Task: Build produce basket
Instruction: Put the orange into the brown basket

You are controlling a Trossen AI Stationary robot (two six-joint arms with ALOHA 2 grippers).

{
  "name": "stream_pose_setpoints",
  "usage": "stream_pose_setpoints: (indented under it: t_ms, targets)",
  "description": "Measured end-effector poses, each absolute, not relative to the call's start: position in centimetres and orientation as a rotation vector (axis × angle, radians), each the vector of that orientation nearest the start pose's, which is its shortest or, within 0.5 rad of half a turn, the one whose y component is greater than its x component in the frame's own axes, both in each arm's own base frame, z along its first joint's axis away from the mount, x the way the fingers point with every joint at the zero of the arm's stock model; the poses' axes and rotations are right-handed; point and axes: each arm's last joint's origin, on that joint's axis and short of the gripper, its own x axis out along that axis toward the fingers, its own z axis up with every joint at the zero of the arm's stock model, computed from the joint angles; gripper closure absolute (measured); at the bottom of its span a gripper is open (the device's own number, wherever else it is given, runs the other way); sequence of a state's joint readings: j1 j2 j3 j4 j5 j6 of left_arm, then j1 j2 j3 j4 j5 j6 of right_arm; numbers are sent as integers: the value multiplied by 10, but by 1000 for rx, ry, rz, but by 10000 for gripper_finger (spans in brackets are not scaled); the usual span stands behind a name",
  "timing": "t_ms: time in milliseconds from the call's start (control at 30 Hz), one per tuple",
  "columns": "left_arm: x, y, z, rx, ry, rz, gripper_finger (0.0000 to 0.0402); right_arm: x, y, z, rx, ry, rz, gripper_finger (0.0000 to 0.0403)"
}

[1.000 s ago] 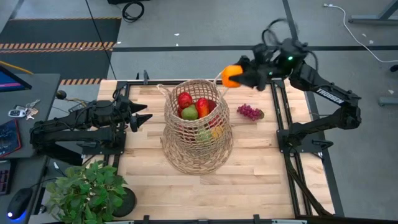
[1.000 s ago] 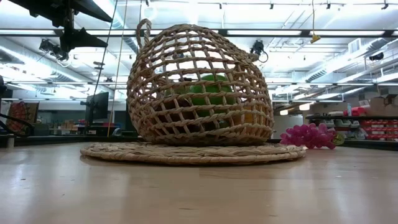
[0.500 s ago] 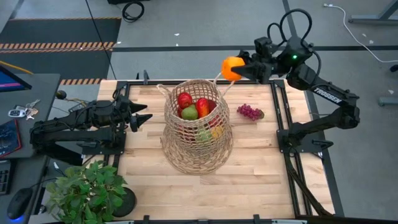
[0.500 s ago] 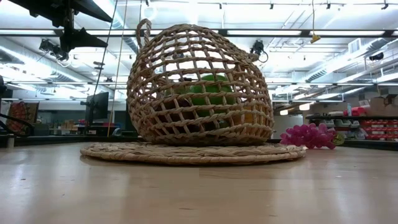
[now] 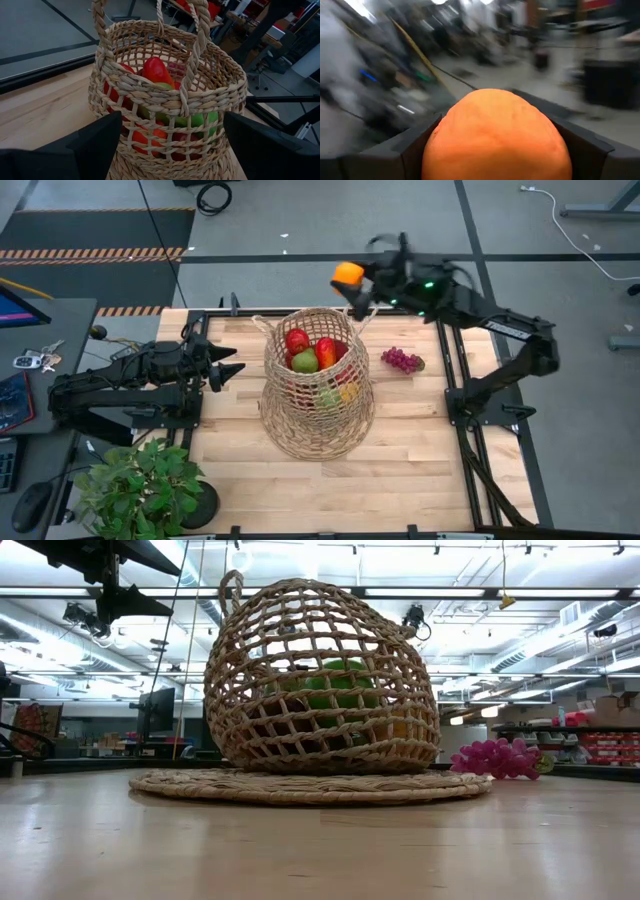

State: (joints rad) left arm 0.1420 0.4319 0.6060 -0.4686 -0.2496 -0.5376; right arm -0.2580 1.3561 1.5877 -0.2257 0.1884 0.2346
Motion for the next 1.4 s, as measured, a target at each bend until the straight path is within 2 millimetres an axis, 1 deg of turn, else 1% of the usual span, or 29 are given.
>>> stream_pose_setpoints:
  t_ms: [67, 167, 233, 333, 400, 533, 600, 700, 800, 900, 1000, 1100, 1167, 1333, 1400]
  targets:
    - [101, 22, 288, -511, 184, 458, 44, 287, -74, 476, 111, 63, -564, 70]
    - [101, 22, 288, -511, 184, 458, 44, 307, -73, 472, -66, 252, -821, 70]
    - [101, 22, 288, -511, 184, 458, 44, 320, -73, 472, -171, 334, -912, 70]
    - [101, 22, 288, -511, 184, 458, 44, 334, -71, 479, -252, 347, -912, 68]
    - [101, 22, 288, -511, 184, 458, 44, 341, -71, 484, -267, 320, -885, 68]
    - [101, 22, 288, -511, 184, 458, 44, 351, -73, 484, -282, 298, -850, 68]
    - [101, 22, 288, -511, 184, 458, 44, 352, -76, 484, -276, 287, -813, 67]
    - [101, 22, 288, -511, 184, 458, 44, 357, -82, 478, -257, 303, -743, 67]
    - [101, 22, 288, -511, 183, 457, 44, 372, -91, 457, -267, 391, -704, 67]
    - [101, 22, 288, -511, 183, 458, 44, 390, -99, 429, -309, 513, -616, 66]
    - [101, 22, 288, -511, 183, 458, 44, 409, -104, 399, -356, 632, -463, 66]
    - [101, 22, 288, -511, 183, 458, 44, 424, -109, 365, -368, 758, -379, 66]
    - [101, 22, 288, -511, 184, 458, 44, 430, -113, 347, -363, 831, -360, 66]
    - [101, 22, 288, -511, 184, 458, 44, 436, -125, 309, -338, 1015, -317, 66]
    - [101, 22, 288, -511, 184, 458, 44, 436, -128, 298, -314, 1070, -309, 66]
